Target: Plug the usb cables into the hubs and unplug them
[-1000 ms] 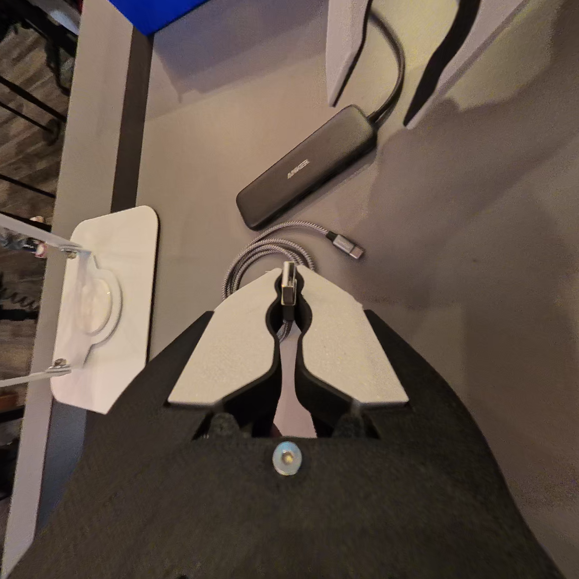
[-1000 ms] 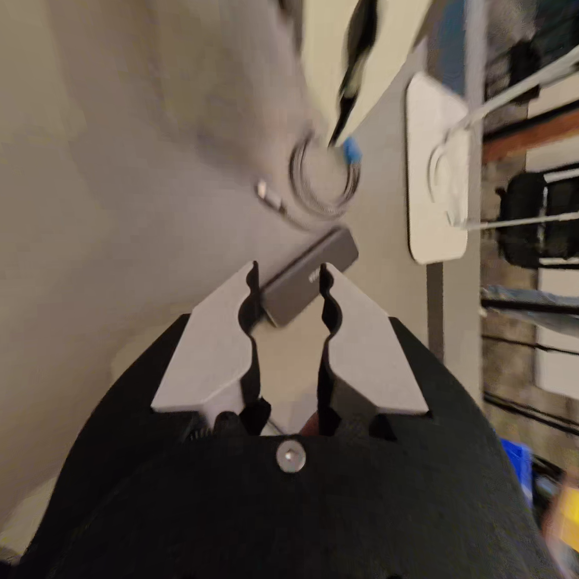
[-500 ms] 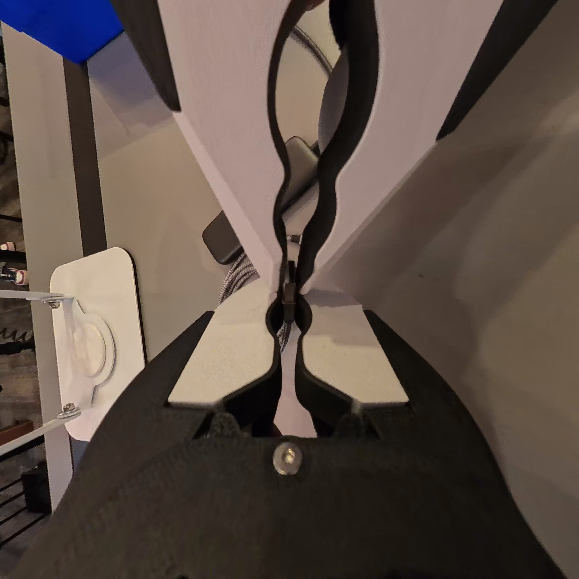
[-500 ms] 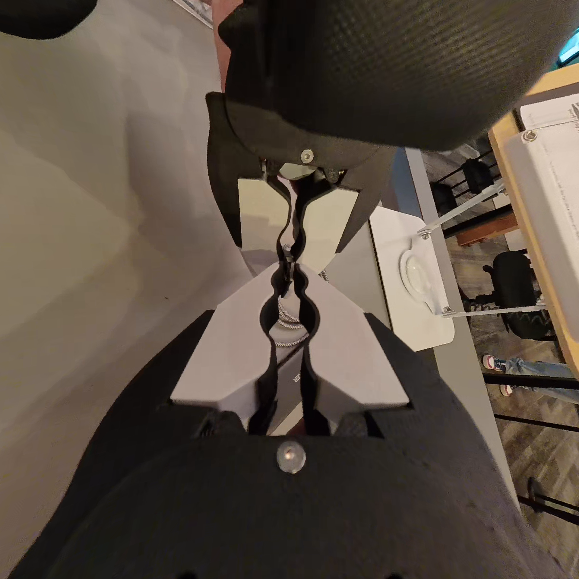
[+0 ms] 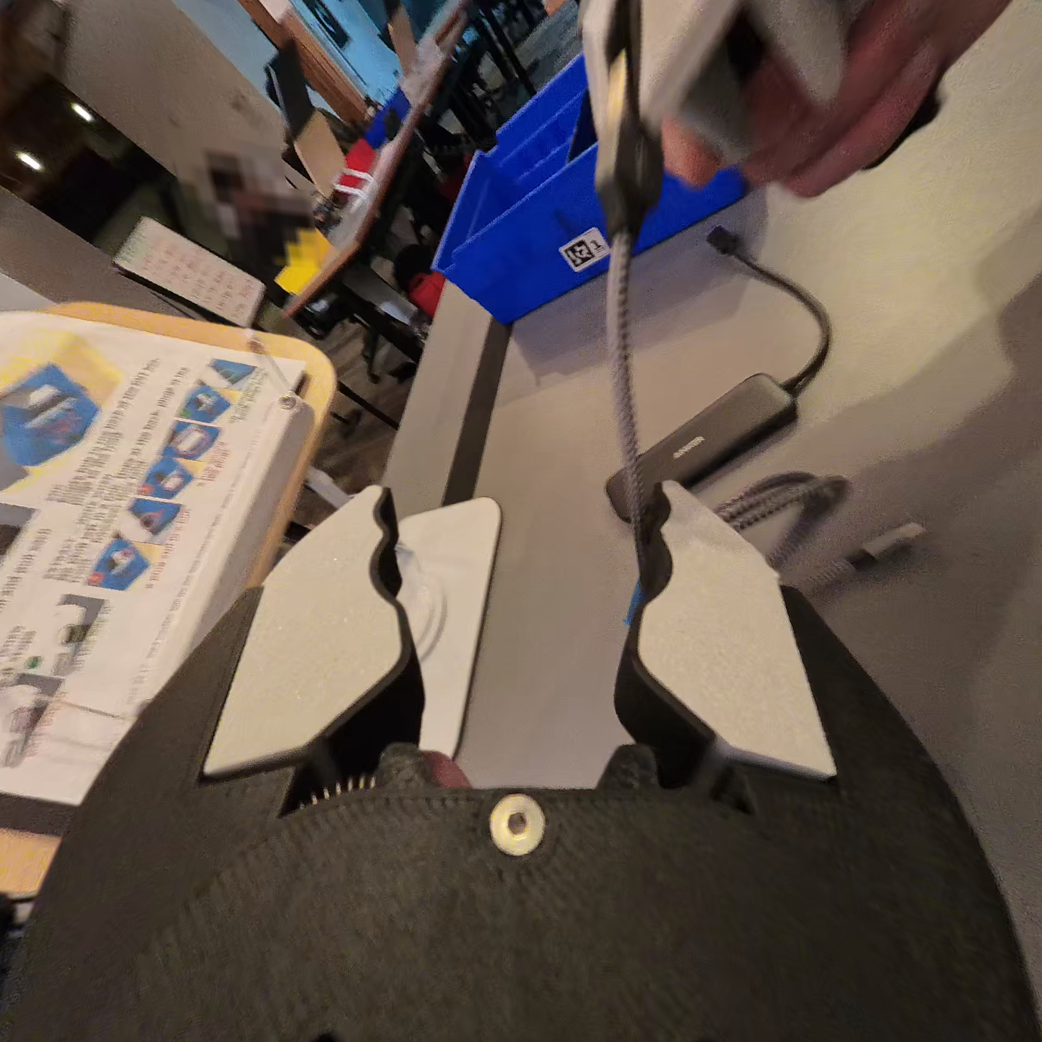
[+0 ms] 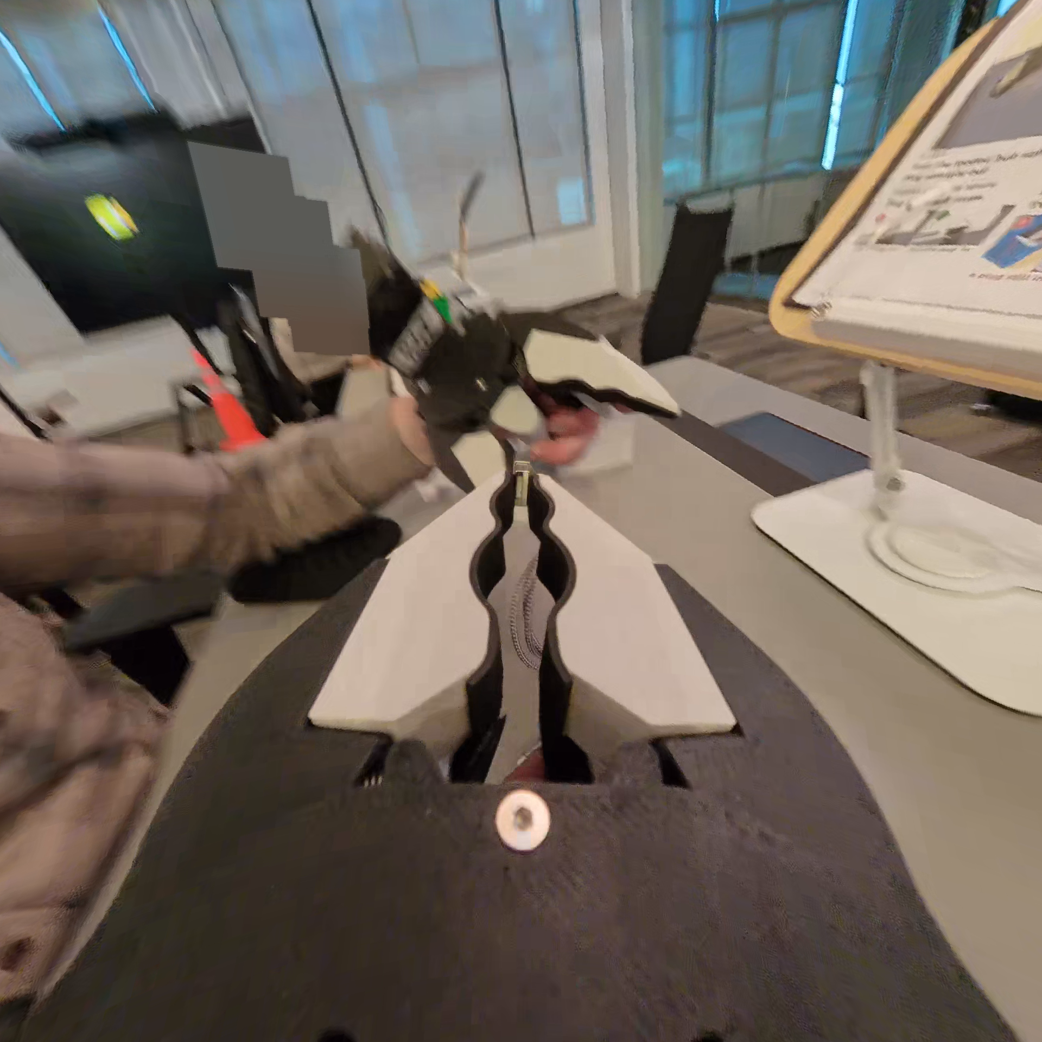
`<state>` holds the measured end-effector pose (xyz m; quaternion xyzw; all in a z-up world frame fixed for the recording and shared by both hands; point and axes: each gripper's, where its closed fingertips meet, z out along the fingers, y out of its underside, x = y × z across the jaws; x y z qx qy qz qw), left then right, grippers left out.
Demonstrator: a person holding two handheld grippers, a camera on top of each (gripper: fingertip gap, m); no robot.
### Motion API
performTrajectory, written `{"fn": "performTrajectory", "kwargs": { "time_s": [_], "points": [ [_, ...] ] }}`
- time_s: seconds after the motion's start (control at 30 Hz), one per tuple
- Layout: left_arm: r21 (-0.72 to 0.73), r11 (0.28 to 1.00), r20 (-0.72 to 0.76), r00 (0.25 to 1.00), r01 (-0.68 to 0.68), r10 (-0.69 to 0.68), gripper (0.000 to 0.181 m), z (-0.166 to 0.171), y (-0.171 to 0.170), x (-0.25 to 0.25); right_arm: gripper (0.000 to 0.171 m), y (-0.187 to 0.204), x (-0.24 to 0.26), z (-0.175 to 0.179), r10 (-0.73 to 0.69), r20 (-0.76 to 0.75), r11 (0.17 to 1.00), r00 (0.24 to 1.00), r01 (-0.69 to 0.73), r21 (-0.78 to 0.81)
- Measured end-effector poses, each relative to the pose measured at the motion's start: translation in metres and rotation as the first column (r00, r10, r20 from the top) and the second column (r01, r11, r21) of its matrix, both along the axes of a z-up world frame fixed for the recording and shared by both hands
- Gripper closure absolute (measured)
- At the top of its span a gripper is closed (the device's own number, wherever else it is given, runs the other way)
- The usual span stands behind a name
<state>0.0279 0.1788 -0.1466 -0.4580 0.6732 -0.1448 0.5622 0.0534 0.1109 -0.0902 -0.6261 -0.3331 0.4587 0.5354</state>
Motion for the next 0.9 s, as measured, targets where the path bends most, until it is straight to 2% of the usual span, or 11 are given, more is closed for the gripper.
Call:
{"fn": "performTrajectory", "kwargs": {
  "time_s": [0.03,0.1,0.2,0.3,0.37,0.43,0.5,0.57,0.7,0.8,0.9],
  "points": [
    [0.034,0.999,0.038,0.999,0.014,-0.015,0.094,0.005,0.0,-0.002,0.169,-0.006,-0.003,0.013,0.032,-0.069,0.999,0.997,-0.033,-0.014],
    [0.063,0.997,0.092,0.994,0.046,-0.052,0.111,0.013,-0.002,-0.005,0.17,-0.021,-0.011,0.033,0.093,-0.144,0.996,0.985,-0.092,0.009],
    [-0.087,0.981,0.248,0.957,0.175,-0.149,0.126,0.047,-0.013,-0.019,0.169,-0.028,-0.008,0.052,0.099,-0.196,0.995,0.976,-0.09,0.051],
    [-0.191,0.928,0.42,0.881,0.319,-0.217,0.127,0.089,-0.023,-0.038,0.17,-0.02,0.002,0.054,0.056,-0.19,0.996,0.98,-0.043,0.074],
    [-0.222,0.883,0.462,0.842,0.413,-0.277,0.134,0.108,-0.036,-0.043,0.169,-0.017,0.002,0.052,0.052,-0.192,0.997,0.98,-0.04,0.062],
    [-0.268,0.802,0.508,0.786,0.534,-0.354,0.138,0.124,-0.053,-0.053,0.169,-0.013,0.009,0.057,0.031,-0.211,0.997,0.977,-0.015,0.077],
    [-0.302,0.82,0.344,0.858,0.486,-0.382,0.133,0.102,-0.057,-0.051,0.17,-0.008,0.018,0.06,0.002,-0.225,0.998,0.974,0.014,0.067],
    [-0.276,0.884,0.221,0.92,0.377,-0.323,0.138,0.084,-0.046,-0.048,0.17,-0.008,0.019,0.056,-0.002,-0.192,0.998,0.981,0.013,0.059],
    [-0.033,0.987,0.274,0.951,0.156,-0.141,0.137,0.086,-0.012,-0.021,0.169,-0.019,0.001,0.047,0.058,-0.147,0.998,0.987,-0.056,0.015],
    [0.237,0.971,0.214,0.975,0.0,-0.053,0.124,0.062,0.009,0.007,0.17,-0.035,-0.017,0.051,0.135,-0.166,0.991,0.977,-0.137,0.002],
    [0.337,0.941,0.245,0.967,-0.015,-0.073,0.109,0.045,0.003,0.032,0.17,-0.05,-0.025,0.066,0.19,-0.223,0.982,0.956,-0.189,0.024]
  ]
}}
